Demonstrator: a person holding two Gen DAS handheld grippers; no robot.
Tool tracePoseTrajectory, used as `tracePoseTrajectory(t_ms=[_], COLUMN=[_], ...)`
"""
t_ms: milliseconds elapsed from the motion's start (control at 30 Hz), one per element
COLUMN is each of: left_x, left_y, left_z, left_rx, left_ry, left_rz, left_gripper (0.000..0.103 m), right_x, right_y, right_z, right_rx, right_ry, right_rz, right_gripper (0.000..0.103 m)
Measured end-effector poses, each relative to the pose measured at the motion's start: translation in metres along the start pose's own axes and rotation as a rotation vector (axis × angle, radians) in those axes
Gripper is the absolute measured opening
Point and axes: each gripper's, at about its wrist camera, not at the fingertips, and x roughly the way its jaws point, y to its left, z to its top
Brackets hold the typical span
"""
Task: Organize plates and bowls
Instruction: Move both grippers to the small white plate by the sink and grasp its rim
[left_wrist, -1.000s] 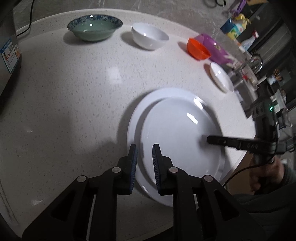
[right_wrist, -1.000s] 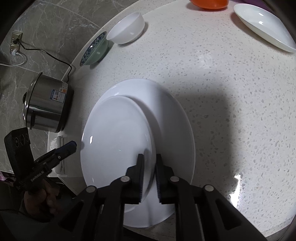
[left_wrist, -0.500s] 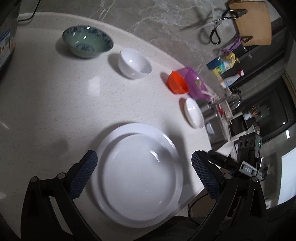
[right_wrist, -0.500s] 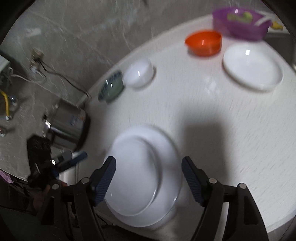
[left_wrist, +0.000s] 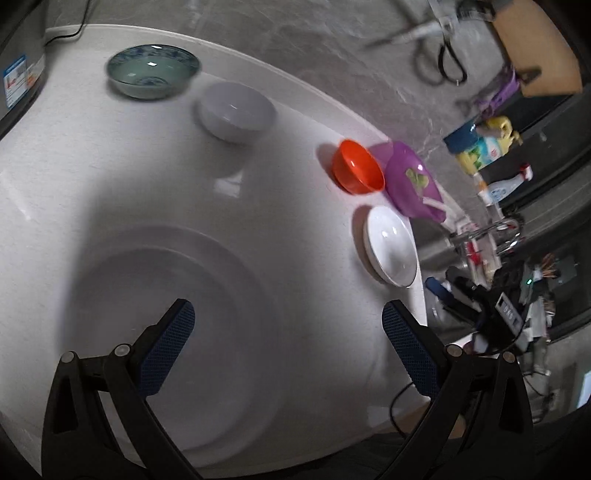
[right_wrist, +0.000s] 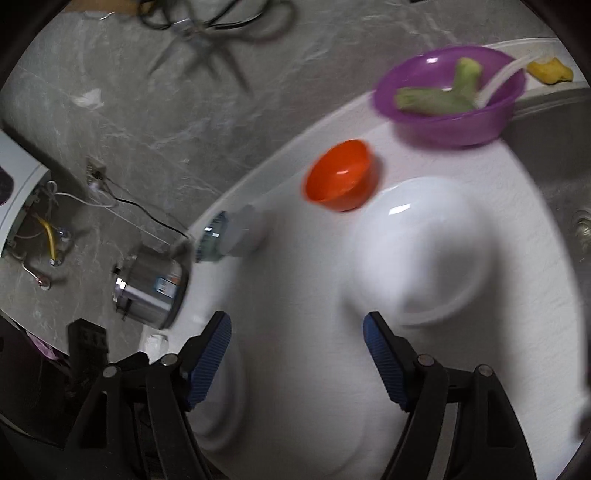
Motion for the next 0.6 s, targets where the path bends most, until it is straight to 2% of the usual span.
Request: tracePoseTrajectory(t_ms=[167,333,467,600], left_x=[0.038,0.071,0.103,0.137], left_y=[-0.065,-0.111,-0.132,-0.135], left_z=[-0.012,-0.004,0.014,0.032], left_rx=[0.040,0.118,0.147,0.155], left_ry=[0.018,-0.002,-0.011,0.054], left_rz=[0.033,0.058,0.089,0.116], left_gripper=[0.102,0.102,0.097,0.094], right_x=[-0.035,-0.046,-0.044,-0.031], right_y=[-0.036,-0.060,-0.079,-0.092], right_z=[0.024,0.048,0.058,0.068], right_rx=[-0.016,-0.016,0.014,0.016], right_ry=[0.001,-0.015,0.011,0.058], right_rz=[0.002,-0.007,-0.002,-0.010], right_gripper=[0.077,0.077,0.077,0.076])
